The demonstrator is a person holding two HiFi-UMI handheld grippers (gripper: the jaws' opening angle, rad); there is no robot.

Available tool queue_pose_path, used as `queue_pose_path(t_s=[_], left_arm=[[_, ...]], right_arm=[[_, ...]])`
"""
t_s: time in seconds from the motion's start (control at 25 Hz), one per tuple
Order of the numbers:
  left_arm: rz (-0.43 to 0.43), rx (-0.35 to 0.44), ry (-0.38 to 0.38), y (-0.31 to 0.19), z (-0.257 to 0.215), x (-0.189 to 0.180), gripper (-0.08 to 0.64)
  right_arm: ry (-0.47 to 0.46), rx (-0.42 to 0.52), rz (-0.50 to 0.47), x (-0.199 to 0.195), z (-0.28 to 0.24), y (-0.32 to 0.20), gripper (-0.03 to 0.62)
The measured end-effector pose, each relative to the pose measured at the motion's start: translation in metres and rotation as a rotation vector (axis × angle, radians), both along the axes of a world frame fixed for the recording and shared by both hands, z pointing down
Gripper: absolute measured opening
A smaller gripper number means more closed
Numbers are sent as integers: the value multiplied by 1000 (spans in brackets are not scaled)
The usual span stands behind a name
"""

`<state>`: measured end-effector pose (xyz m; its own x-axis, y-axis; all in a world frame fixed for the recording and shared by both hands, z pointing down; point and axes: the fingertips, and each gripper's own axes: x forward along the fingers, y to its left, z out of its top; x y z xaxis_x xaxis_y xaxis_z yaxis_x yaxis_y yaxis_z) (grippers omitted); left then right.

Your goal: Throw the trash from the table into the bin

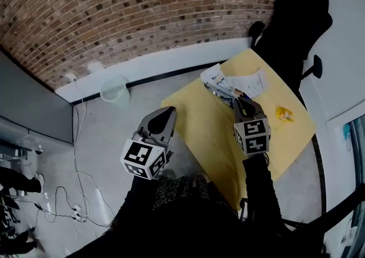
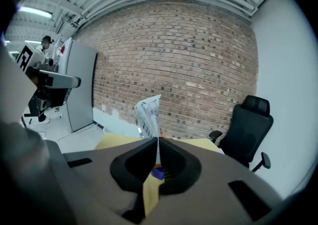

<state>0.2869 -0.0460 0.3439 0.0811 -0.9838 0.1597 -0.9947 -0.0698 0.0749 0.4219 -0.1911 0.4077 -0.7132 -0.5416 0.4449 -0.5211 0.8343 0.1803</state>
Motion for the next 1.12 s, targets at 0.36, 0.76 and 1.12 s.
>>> queue_pose_path(t_s=[0.36,0.76,1.12], left_arm=[[-79,34,26,37,-2,-88,8],[-196,41,39,106,-9,-232,8],[-290,47,16,174,-16,-349,8]], right_arm=[[-13,13,-74,-99,-11,32,11],[-6,2,-194,-259,-16,91,11],[-30,4,-269,-390,-21,146,11]])
